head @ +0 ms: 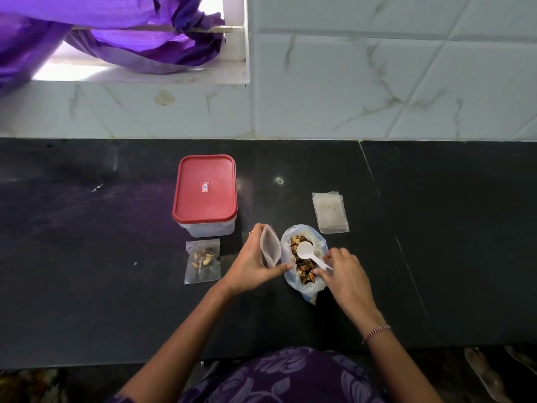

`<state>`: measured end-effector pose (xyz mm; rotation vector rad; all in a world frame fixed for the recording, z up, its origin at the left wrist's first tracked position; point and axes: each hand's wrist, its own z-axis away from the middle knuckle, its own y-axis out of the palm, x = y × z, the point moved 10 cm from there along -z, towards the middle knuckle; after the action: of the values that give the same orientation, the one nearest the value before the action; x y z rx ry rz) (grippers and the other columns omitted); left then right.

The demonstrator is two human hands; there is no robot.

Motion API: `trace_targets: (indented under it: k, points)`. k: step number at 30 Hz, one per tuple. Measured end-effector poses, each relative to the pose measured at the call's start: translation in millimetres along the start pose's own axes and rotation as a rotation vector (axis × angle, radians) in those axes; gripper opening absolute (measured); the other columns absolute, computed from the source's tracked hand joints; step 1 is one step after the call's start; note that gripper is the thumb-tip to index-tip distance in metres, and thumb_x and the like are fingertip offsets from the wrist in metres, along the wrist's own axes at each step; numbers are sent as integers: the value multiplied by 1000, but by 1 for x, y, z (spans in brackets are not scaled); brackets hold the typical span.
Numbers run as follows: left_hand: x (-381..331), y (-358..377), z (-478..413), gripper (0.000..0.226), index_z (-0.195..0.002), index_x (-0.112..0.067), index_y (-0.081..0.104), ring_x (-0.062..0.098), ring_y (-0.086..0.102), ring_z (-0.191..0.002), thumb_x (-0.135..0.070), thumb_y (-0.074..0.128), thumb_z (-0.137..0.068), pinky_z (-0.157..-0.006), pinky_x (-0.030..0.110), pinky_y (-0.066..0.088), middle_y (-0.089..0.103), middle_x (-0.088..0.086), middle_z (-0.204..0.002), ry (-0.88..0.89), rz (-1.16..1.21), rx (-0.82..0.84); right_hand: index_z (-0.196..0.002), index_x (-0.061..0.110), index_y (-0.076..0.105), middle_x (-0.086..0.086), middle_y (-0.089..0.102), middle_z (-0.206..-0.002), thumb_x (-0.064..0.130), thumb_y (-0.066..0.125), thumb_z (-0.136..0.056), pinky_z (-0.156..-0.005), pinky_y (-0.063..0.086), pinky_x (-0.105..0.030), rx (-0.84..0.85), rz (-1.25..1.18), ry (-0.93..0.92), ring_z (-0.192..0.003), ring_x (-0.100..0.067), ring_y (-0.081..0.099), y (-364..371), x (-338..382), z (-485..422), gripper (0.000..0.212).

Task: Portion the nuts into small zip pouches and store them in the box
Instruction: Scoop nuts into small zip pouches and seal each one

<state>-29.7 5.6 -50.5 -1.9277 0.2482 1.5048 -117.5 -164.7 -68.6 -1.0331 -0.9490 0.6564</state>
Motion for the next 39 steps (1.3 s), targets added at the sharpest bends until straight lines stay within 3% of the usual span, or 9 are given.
trace_targets:
  k: [5,9,13,19,23,26,29,33,39]
  points:
    - [10,12,2,68,-109,-19,37,1,43,-92,-50,79,-65,-80,15,42,36,-5,-102,-70,10,107,-105,22,61,5,60,-105,28,67,-86,-77,52,-26,-14,-63,33,-93,-9,58,3,-7,-5,20]
    - [18,20,8,80,-118,-20,28,-2,39,-105,-53,74,-61,-87,11,41,30,-3,-111,-151,-22,214,-98,22,64,6,61,-98,23,68,-85,-74,54,-25,-97,-182,-24,-88,-6,57,-11,-1,-5,14]
    - [19,23,12,81,-117,-23,24,3,37,-110,-54,68,-58,-87,7,40,27,-2,-113,-202,-44,277,-112,23,66,8,62,-101,23,61,-90,-71,45,-18,-184,50,-156,-94,-6,49,-20,18,-5,23]
    - [13,23,9,73,-115,-23,27,3,33,-108,-57,61,-61,-88,13,39,24,-6,-111,-174,-56,285,-123,22,60,5,57,-111,21,56,-93,-75,45,-23,-96,287,-286,-93,-11,44,-2,37,-3,30]
    - [16,22,9,67,-117,-24,29,5,36,-111,-53,65,-68,-91,17,41,26,-6,-113,-173,-32,275,-117,23,64,5,59,-108,20,58,-91,-73,43,-26,-63,390,-309,-91,-13,46,2,33,8,27]
    - [19,21,10,61,-119,-29,26,6,37,-111,-45,65,-74,-91,17,38,28,-7,-116,-165,-95,279,-108,23,67,6,60,-100,22,58,-91,-69,43,-24,-136,359,-256,-83,-10,42,-10,27,6,19]
    - [21,18,12,61,-121,-29,29,9,35,-112,-53,60,-74,-97,25,38,31,-7,-119,-133,-220,265,-109,21,66,6,60,-102,23,51,-95,-71,44,-24,-153,308,-227,-85,-10,42,-11,33,0,20]
    - [31,21,15,63,-118,-22,38,10,39,-106,-63,49,-72,-98,36,37,39,-5,-115,-125,-378,279,-113,20,64,7,58,-106,22,44,-97,-74,48,-24,-102,256,-199,-92,-11,43,-3,37,-7,25]
    - [40,50,22,38,-105,-28,38,5,45,-101,-52,54,-80,-109,37,26,44,-11,-104,-151,-403,410,-113,19,66,7,62,-106,23,49,-95,-78,51,-25,-5,134,-136,-96,-9,48,-1,28,-8,25]
